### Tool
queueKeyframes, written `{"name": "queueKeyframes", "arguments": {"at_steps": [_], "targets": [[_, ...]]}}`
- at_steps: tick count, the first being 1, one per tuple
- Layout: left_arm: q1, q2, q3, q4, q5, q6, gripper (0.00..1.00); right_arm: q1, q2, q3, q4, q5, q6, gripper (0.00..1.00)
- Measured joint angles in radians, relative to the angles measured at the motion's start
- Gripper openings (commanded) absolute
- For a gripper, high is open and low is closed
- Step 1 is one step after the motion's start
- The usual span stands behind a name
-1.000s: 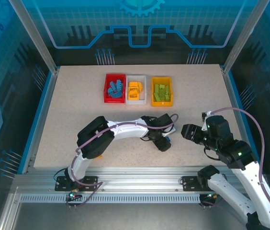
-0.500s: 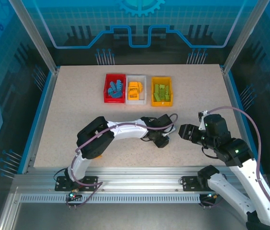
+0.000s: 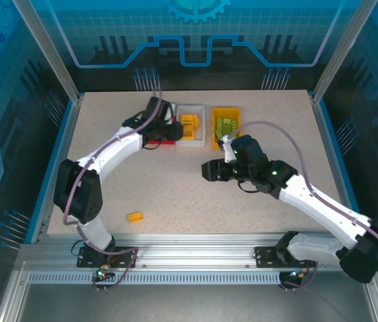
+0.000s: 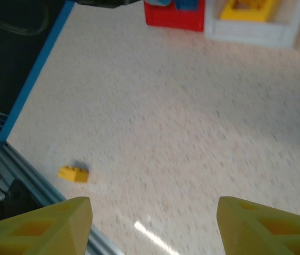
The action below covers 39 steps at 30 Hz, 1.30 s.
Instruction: Sort the legos into containers by color
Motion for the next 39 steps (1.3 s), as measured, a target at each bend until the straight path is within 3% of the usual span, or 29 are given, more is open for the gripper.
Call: {"name": "queueKeyframes", "arguments": {"at_steps": [4,8,15,20,27,30,33,39], "targets": [[0.118,0.115,0.095,-0.014,0.003,-0.045,0.34,0.010,0.113,0.064,0.145,0.008,0.001,0.65],[0.177,0.241,0.173,0.005,0.010,-0.076,0.34,0.010,0.200,0.113,0.256,0.011,0.002,0.66],[0.188,0.368,0.249,0.007,0.019,-0.106,0.38,0.010,0.267,0.130,0.340,0.010,0.028,0.66],[0.188,0.378,0.261,0.013,0.034,-0.132,0.55,0.011,0.270,0.130,0.362,0.007,0.043,0.66],[0.188,0.370,0.270,0.017,0.072,-0.154,0.55,0.011,0.269,0.129,0.367,0.007,0.045,0.66],[0.187,0.311,0.242,0.018,0.094,-0.175,0.55,0.011,0.259,0.118,0.356,0.010,0.024,0.66],[0.184,0.161,0.171,0.018,0.102,-0.206,0.56,0.016,0.235,0.090,0.341,0.014,-0.033,0.68],[0.176,-0.340,-0.061,-0.013,0.098,-0.296,0.59,0.129,0.218,0.059,0.242,0.018,-0.276,0.75]]}}
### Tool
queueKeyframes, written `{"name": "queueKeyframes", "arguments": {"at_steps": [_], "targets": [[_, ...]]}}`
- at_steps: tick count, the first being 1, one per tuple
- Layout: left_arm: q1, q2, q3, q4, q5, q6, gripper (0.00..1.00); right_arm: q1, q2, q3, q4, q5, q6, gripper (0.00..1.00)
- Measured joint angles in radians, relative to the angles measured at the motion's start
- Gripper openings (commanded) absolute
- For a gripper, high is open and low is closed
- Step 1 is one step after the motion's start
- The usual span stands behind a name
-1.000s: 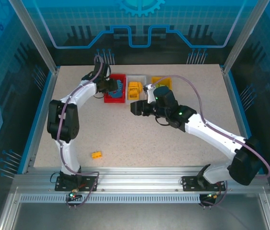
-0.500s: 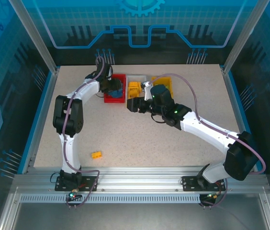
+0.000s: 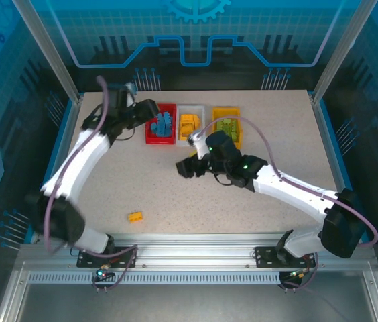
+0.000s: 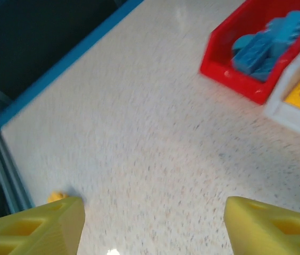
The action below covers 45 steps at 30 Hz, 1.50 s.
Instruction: Sort the legos into containers by color
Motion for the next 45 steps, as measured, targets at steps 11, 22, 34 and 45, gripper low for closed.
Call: {"name": "queueKeyframes", "arguments": {"at_steps": [11,22,34,45], "targets": [[0.000,-0.772,-0.357,-0.381,-0.111,-0.178,0.60,0.403,0.385,0.183,-0.169,0.054,-0.314,0.82],[0.000,-0.954,-0.361,-0.609,-0.213,-0.271,0.58,0.416,0.720,0.428,-0.175,0.095,-0.406,0.77],[0.000,-0.954,-0.361,-0.644,-0.230,-0.279,0.58,0.412,0.858,0.602,-0.213,0.088,-0.416,0.47],[0.000,-0.954,-0.361,-0.645,-0.230,-0.279,0.58,0.399,0.848,0.582,-0.188,0.068,-0.368,0.18]]}}
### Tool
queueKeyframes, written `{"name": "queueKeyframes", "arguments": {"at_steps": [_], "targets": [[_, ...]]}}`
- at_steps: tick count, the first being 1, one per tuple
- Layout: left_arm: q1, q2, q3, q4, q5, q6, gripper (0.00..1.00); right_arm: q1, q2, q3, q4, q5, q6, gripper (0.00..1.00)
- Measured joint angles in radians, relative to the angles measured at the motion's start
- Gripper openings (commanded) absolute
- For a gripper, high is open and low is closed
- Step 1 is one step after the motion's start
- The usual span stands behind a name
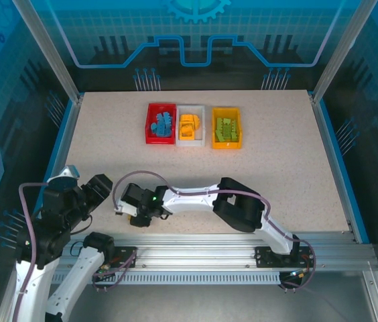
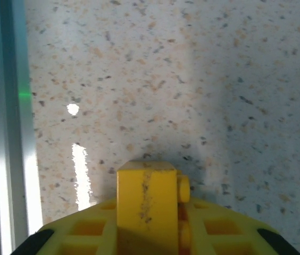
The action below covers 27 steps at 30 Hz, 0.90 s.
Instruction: Sort the legos into containers by color
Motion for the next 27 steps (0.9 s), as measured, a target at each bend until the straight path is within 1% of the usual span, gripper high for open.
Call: {"name": "queueKeyframes", "arguments": {"at_steps": [2,5,7,10,13,15,17,20,22,24,27], "targets": [[0.000,0.000,0.000,0.001,0.002,0.000,0.58,-0.014,-0.026,-0.038,0.013,0.000,0.018,0.17],[0.000,0.008,-0.003,0.011,0.032,0.004,0.58,-0.050,-0.107,-0.119,0.029,0.001,0.051,0.16],[0.000,0.035,-0.008,0.038,0.075,0.008,0.58,-0.082,-0.185,-0.179,0.038,0.008,0.080,0.15],[-0.002,0.133,-0.024,0.133,0.179,0.019,0.58,-0.164,-0.346,-0.277,0.048,0.031,0.143,0.15],[-0.029,0.264,-0.057,0.265,0.255,0.027,0.58,-0.301,-0.504,-0.336,0.035,0.079,0.222,0.16],[-0.090,0.360,-0.064,0.349,0.274,0.030,0.59,-0.415,-0.579,-0.350,0.019,0.111,0.274,0.16],[-0.164,0.451,-0.059,0.431,0.275,0.037,0.59,-0.522,-0.618,-0.351,-0.008,0.154,0.315,0.16],[-0.280,0.624,0.000,0.538,0.272,0.061,0.60,-0.653,-0.614,-0.329,-0.066,0.201,0.367,0.16],[-0.326,0.724,0.050,0.603,0.272,0.071,0.60,-0.716,-0.571,-0.278,-0.130,0.219,0.394,0.17],[-0.351,0.837,0.116,0.678,0.276,0.081,0.60,-0.769,-0.485,-0.182,-0.186,0.238,0.419,0.17],[-0.364,0.974,0.205,0.758,0.279,0.089,0.60,-0.819,-0.347,-0.026,-0.248,0.257,0.447,0.17]]}}
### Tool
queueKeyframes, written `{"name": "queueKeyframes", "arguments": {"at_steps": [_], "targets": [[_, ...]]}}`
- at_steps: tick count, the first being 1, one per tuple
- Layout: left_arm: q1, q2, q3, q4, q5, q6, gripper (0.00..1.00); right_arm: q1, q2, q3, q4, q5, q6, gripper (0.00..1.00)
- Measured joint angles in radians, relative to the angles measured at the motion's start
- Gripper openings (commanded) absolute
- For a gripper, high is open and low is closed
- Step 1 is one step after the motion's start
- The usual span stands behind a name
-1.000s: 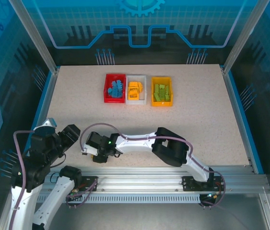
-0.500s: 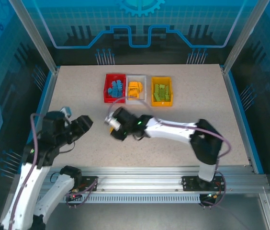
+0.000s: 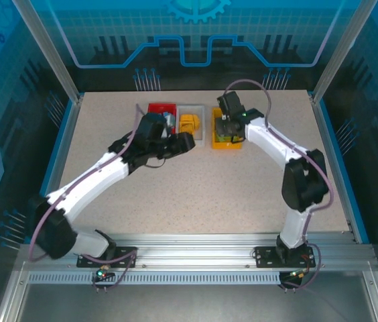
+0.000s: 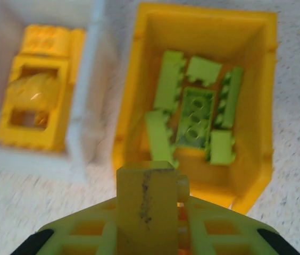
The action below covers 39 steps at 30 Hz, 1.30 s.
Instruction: Sort the legos into containers by color
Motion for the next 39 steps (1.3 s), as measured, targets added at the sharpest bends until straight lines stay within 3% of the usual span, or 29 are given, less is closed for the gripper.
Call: {"name": "queueKeyframes", "arguments": {"at_steps": [7,12,17,22,24,32,39], "targets": [[-0.015,0.204,0.144,0.088,0.011,0.020,0.60,-0.065,0.295,0.323,-0.129,0.013,0.027,0.21],[-0.019,0.253,0.158,0.116,0.015,0.020,0.60,-0.100,0.414,0.455,-0.207,0.008,0.024,0.32],[-0.021,0.259,0.158,0.128,0.022,0.020,0.61,-0.107,0.430,0.515,-0.247,0.002,0.011,0.41],[-0.021,0.257,0.158,0.139,0.021,0.020,0.60,-0.106,0.416,0.481,-0.237,0.001,0.005,0.25],[-0.021,0.257,0.158,0.140,0.021,0.020,0.60,-0.105,0.404,0.460,-0.239,-0.003,0.007,0.23],[-0.021,0.219,0.144,0.136,0.021,0.021,0.60,-0.105,0.392,0.469,-0.245,-0.006,-0.002,0.54],[-0.022,0.172,0.103,0.137,0.021,0.024,0.60,-0.099,0.476,0.642,-0.287,-0.031,-0.030,0.50]]}}
